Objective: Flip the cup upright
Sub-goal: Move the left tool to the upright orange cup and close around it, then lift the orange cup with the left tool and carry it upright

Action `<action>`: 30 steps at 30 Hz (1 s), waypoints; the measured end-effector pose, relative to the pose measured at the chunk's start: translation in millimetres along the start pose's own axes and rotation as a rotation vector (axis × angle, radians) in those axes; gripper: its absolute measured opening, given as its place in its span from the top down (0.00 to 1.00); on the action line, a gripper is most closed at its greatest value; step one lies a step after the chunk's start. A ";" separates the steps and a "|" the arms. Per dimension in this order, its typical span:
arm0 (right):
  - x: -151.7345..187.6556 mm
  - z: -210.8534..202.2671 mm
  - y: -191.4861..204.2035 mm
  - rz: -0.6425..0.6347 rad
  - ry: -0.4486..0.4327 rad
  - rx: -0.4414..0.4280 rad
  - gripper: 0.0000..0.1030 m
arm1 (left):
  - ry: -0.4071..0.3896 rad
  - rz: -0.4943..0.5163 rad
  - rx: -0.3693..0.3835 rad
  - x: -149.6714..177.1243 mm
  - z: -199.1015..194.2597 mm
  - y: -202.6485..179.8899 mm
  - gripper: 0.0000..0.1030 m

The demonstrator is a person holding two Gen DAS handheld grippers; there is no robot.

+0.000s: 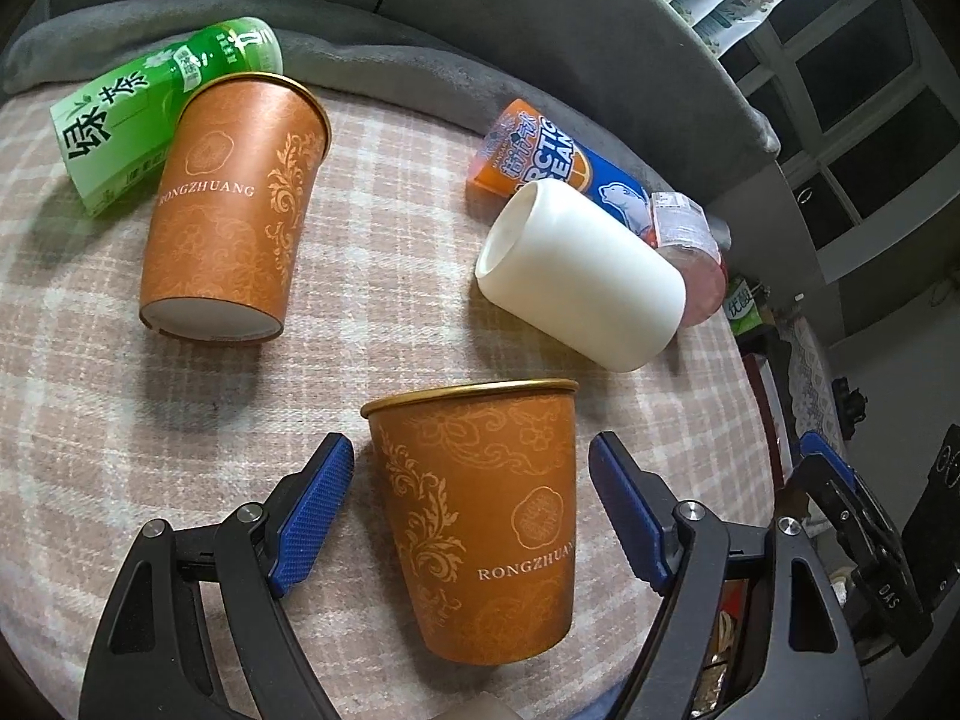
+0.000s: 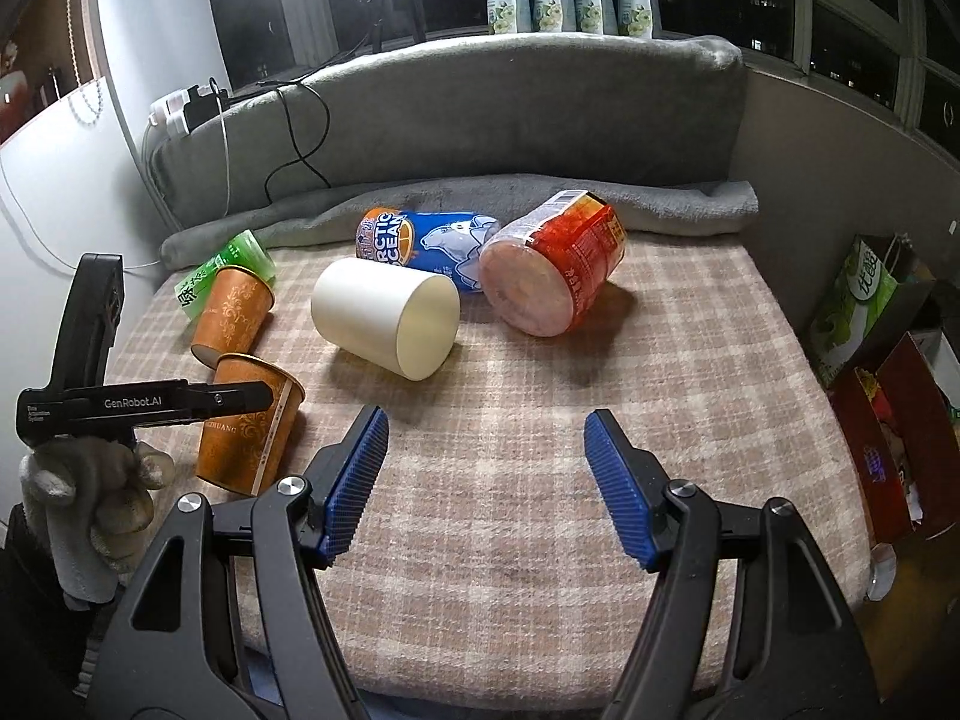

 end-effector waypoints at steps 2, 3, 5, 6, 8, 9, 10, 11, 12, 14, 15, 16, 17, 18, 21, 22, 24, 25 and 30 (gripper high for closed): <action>-0.4 0.5 -0.4 0.002 0.000 0.001 0.31 | 0.004 -0.002 0.000 0.4 0.7 1.2 0.28; -0.4 0.6 -0.4 0.002 0.000 0.000 0.31 | 0.007 -0.004 0.001 0.5 0.9 1.8 0.29; -0.7 1.2 -1.0 0.007 0.003 -0.003 0.31 | 0.010 -0.008 0.005 0.9 2.3 2.1 0.32; -0.7 1.5 -1.7 0.010 0.003 -0.003 0.31 | 0.012 -0.010 0.005 1.0 2.7 2.4 0.35; -0.7 2.6 -3.7 0.015 0.003 0.001 0.31 | 0.012 -0.012 0.006 1.1 2.9 2.8 0.35; -0.5 3.1 -4.6 0.017 0.004 0.002 0.31 | 0.010 -0.009 0.006 1.2 2.6 2.4 0.35; -0.3 3.4 -5.5 0.020 0.004 0.004 0.31 | 0.008 -0.006 0.004 1.1 2.5 1.6 0.35; -0.3 3.9 -6.6 0.023 0.005 0.005 0.31 | 0.006 -0.004 0.003 1.0 2.0 1.4 0.35; 0.0 4.3 -7.4 0.026 0.006 0.006 0.31 | 0.003 -0.003 0.001 0.8 1.1 1.2 0.35; 1.4 4.5 -7.9 0.031 0.007 0.007 0.31 | -0.002 0.003 -0.001 0.5 0.1 0.3 0.35; 1.9 5.0 -7.8 0.030 0.009 0.008 0.31 | -0.007 0.007 -0.002 0.5 -1.0 -0.4 0.35; 2.6 5.6 -7.8 0.030 0.010 0.008 0.31 | -0.011 0.012 -0.002 0.5 -2.3 -1.3 0.35; 3.2 5.6 -7.6 0.029 0.011 0.007 0.31 | -0.018 0.018 -0.005 0.4 -3.7 -2.6 0.35; 3.6 5.8 -7.3 0.030 0.012 0.006 0.31 | -0.028 0.030 -0.008 0.3 -6.0 -5.0 0.35; 4.1 6.1 -6.8 0.031 0.014 0.003 0.31 | -0.059 0.072 -0.024 0.3 -12.8 -12.7 0.35; 4.2 6.1 -6.8 0.031 0.014 0.002 0.31 | -0.069 0.085 -0.030 0.2 -14.7 -15.1 0.35; 4.4 6.0 -6.4 0.031 0.015 0.002 0.31 | -0.092 0.112 -0.042 0.0 -19.0 -20.6 0.35; 4.4 6.0 -6.5 0.031 0.015 0.002 0.31 | -0.100 0.121 -0.045 -0.2 -20.1 -22.6 0.35; 5.6 6.2 -6.2 0.037 0.016 0.000 0.31 | -0.157 0.182 -0.072 -1.3 -26.7 -33.1 0.35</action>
Point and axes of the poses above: each gripper's, at about its wrist camera, not at the fingertips, and z roughly the way its jaws point, y to its left, x to its underside, the point moved 9 cm from there along z, roughly the way its jaws point, and after that the axes turned 4 degrees about -y, right-handed, at the moved point
